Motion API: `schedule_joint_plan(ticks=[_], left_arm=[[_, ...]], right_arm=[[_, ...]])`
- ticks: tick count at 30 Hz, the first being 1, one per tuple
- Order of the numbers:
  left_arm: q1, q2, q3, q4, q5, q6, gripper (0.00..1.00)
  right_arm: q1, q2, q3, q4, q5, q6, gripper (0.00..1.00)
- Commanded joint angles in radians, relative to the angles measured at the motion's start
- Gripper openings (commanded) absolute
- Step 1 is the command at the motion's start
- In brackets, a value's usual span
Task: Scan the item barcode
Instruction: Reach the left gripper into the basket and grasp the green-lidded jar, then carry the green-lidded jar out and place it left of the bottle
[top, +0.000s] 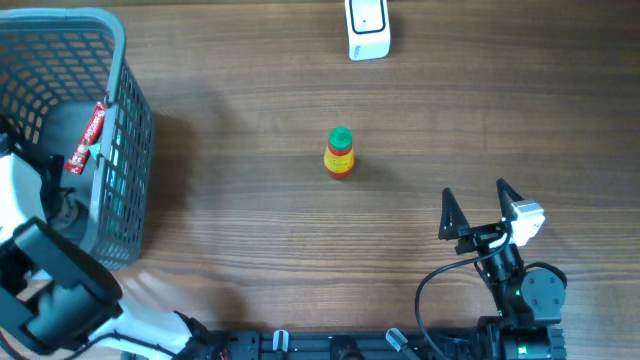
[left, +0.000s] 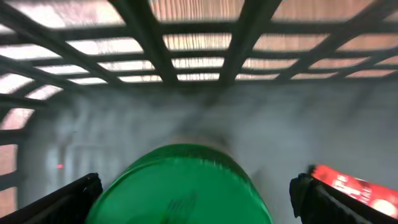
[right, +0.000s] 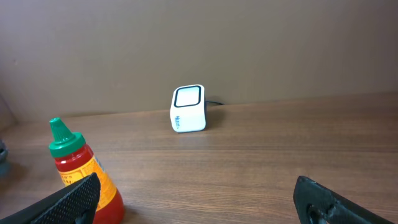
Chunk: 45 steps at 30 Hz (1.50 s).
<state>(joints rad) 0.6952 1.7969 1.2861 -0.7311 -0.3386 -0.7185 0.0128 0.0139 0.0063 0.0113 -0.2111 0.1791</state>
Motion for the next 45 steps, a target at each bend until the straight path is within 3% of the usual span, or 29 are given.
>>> schedule_joint_plan(ticks=[1,3,5,10,18,25,30,36,40,45], left_arm=[[0.003,0.050,-0.012,0.005,0.036,0.008,1.00],[0.003,0.047,-0.012,0.005,0.035,0.009,0.93],[0.003,0.045,-0.012,0.003,0.035,0.008,0.71],[0.003,0.040,-0.009,-0.010,0.035,0.009,0.59],[0.003,-0.071,0.064,-0.074,0.036,0.008,0.60],[0.002,-0.286,0.128,-0.111,0.087,0.008,0.63],[0.002,-0.484,0.130,-0.068,0.258,0.006,0.63],[-0.005,-0.711,0.130,0.012,0.611,-0.087,0.63],[-0.107,-0.799,0.130,0.028,0.717,-0.132,0.62],[-0.355,-0.826,0.130,0.003,0.704,-0.131,0.62]], right_arm=[[0.006,-0.006,-0.001,0.003,0.013,0.006,1.00],[0.006,-0.006,-0.001,0.003,0.013,0.006,1.00],[0.006,-0.006,-0.001,0.003,0.013,0.006,1.00],[0.007,-0.006,-0.001,0.003,0.013,0.006,1.00],[0.006,-0.006,-0.001,0.003,0.013,0.006,1.00],[0.006,-0.006,-0.001,0.003,0.013,0.006,1.00],[0.006,-0.006,-0.001,0.003,0.013,0.006,1.00],[0.007,-0.006,-0.001,0.003,0.013,0.006,1.00],[0.007,-0.006,-0.001,0.003,0.013,0.006,1.00],[0.007,-0.006,-0.001,0.003,0.013,0.006,1.00]])
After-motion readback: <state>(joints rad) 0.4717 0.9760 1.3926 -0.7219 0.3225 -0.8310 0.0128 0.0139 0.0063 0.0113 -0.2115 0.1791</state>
